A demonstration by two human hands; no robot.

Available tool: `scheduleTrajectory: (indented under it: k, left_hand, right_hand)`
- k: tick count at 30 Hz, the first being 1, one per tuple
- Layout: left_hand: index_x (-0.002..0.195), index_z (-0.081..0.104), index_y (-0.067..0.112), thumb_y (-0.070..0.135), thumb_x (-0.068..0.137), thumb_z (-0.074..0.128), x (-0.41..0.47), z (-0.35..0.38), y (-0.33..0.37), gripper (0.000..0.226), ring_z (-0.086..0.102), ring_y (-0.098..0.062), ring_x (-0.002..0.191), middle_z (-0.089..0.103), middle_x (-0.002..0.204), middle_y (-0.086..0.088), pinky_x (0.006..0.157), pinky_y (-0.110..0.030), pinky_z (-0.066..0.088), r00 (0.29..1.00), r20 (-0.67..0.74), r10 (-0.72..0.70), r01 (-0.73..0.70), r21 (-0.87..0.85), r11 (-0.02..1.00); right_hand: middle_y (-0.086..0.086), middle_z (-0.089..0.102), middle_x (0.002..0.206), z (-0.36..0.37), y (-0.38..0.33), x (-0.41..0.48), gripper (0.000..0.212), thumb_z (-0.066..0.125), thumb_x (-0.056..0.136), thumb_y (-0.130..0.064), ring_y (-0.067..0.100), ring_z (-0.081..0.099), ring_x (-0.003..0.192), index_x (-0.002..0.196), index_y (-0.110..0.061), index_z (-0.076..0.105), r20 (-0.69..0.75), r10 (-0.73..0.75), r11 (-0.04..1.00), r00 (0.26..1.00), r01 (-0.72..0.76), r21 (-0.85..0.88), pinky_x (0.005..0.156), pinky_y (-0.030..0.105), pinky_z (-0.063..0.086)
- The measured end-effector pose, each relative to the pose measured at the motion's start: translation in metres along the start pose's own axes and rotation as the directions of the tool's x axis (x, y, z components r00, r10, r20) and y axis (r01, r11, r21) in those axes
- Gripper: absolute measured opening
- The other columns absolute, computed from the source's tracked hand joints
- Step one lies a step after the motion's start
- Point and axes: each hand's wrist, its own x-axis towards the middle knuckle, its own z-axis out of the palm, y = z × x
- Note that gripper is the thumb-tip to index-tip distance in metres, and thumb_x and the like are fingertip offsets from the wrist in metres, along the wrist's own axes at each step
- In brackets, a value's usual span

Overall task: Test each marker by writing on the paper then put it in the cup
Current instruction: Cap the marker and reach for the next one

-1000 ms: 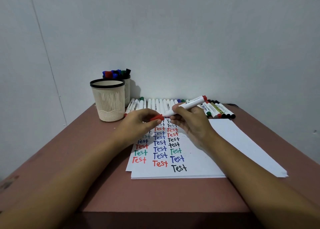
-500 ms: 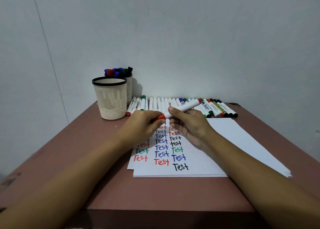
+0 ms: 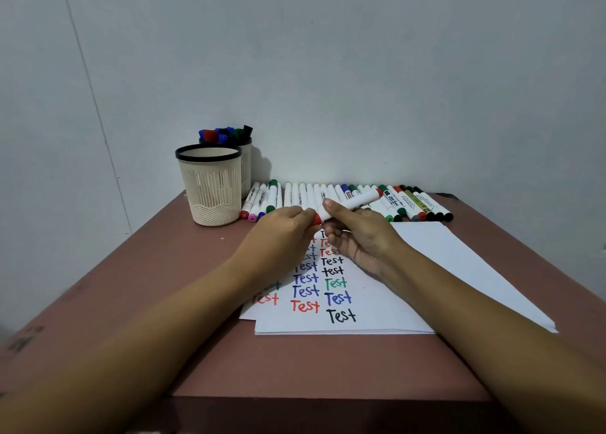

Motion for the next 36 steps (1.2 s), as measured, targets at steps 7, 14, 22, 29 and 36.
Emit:
scheduleTrajectory:
  k: [7,14,22,29,36]
  left_hand:
    - [0.119,0.061,0.008,0.022,0.087,0.064,0.004,-0.009,-0.004,0.035,0.060,-0.014,0.079,0.068,0.095,-0.003,0.071,-0.023,0.045,0.962,0.005,-0.271,0.266,-0.209,0.941]
    - [0.095,0.060,0.021,0.021,0.085,0.066,0.007,-0.022,-0.015,0.012,0.058,-0.005,0.081,0.060,0.085,0.010,0.067,-0.010,0.049,0.772,-0.050,-0.634,0.528,-0.505,0.683]
    - [0.094,0.058,0.020,0.014,0.086,0.065,0.034,-0.048,-0.030,0.012,0.058,0.004,0.077,0.059,0.082,0.013,0.067,-0.010,0.047,0.734,-0.098,-0.672,0.504,-0.584,0.636]
    - [0.104,0.053,0.011,0.012,0.084,0.059,0.098,-0.091,-0.086,0.021,0.061,-0.014,0.077,0.061,0.094,-0.003,0.065,-0.024,0.051,0.678,-0.221,-0.701,0.566,-0.451,0.690]
    - [0.116,0.049,0.002,0.008,0.086,0.052,0.124,-0.098,-0.138,0.030,0.055,-0.026,0.083,0.060,0.106,-0.016,0.071,-0.034,0.046,0.707,-0.234,-0.668,0.657,-0.132,0.742]
  right_hand:
    - [0.008,0.060,0.067,-0.005,-0.005,0.002,0.035,0.059,0.089,-0.041,0.014,0.056,0.055,0.089,-0.006,0.064,-0.007,-0.051,0.988,0.999,0.050,-0.147,0.053,0.023,0.049]
    - [0.005,0.055,0.072,-0.023,0.004,0.015,0.034,0.040,0.099,-0.029,0.022,0.050,0.070,0.077,-0.011,0.059,-0.077,-0.493,0.467,0.867,0.189,-0.864,0.061,0.029,0.037]
    - [0.007,0.061,0.123,-0.025,0.022,0.018,0.037,0.044,0.097,-0.030,0.022,0.054,0.113,0.125,-0.012,0.061,0.275,-0.292,-0.054,0.916,0.271,-0.961,0.091,0.031,0.044]
    - [0.004,0.060,0.123,-0.024,0.021,0.017,0.036,0.042,0.097,-0.030,0.020,0.053,0.112,0.121,-0.014,0.064,0.277,-0.298,-0.082,0.913,0.265,-0.961,0.092,0.030,0.044]
    - [0.001,0.058,0.128,-0.025,0.021,0.019,0.037,0.042,0.098,-0.032,0.017,0.051,0.115,0.126,-0.016,0.060,0.288,-0.294,-0.084,0.911,0.276,-0.958,0.095,0.028,0.043]
